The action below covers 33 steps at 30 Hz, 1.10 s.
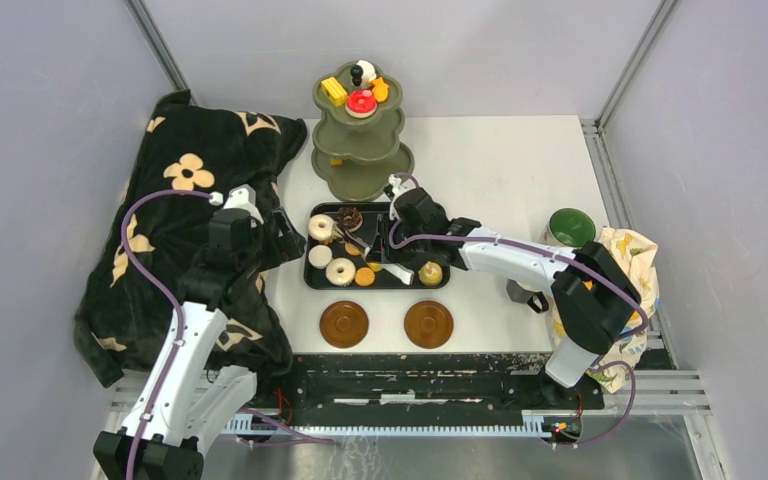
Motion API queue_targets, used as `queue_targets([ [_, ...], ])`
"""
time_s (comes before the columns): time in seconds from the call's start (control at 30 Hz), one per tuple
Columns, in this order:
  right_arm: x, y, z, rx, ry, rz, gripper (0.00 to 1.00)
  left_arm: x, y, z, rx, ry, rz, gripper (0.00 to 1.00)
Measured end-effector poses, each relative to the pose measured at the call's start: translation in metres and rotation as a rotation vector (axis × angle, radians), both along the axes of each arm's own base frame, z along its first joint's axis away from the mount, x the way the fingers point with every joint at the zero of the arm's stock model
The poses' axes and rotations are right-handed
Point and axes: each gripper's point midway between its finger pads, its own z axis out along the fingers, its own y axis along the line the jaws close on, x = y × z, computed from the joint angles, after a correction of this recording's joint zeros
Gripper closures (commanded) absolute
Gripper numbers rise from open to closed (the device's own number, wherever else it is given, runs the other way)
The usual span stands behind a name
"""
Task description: Serve the afternoon tea
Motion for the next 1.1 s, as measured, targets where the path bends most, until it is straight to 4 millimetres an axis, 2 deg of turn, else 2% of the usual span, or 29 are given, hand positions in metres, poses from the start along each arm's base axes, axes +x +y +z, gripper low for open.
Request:
queue_targets([
  [0.13, -0.002, -0.002, -0.004, -0.001, 0.009, -0.009, 0.83, 0.0, 0.0, -0.001, 0.0, 0.002, -0.001, 0.01],
  [0.33, -0.005, -0.006, -0.004, -0.003, 0.011, -0.009, 0.78, 0.0, -0.001, -0.002, -0.002, 0.004, -0.003, 0.01],
  [0.47, -0.006, -0.009, 0.004, 0.005, -0.006, -0.013, 0.63, 0.0, -0.002, -0.002, -0.007, 0.001, -0.01, 0.01],
  [0.57, -0.004, -0.012, 0.015, 0.012, -0.041, -0.025, 0.58, 0.003, -0.005, -0.005, -0.015, 0.011, -0.022, 0.01],
  [0.9, -0.001, -0.007, 0.029, 0.086, -0.012, -0.052, 0.52, 0.004, -0.011, -0.006, -0.031, 0.02, -0.045, 0.01],
  [1.1, 0.009, -0.004, 0.026, 0.123, 0.023, -0.099, 0.51, 0.003, -0.011, -0.003, -0.033, 0.006, -0.045, 0.01],
])
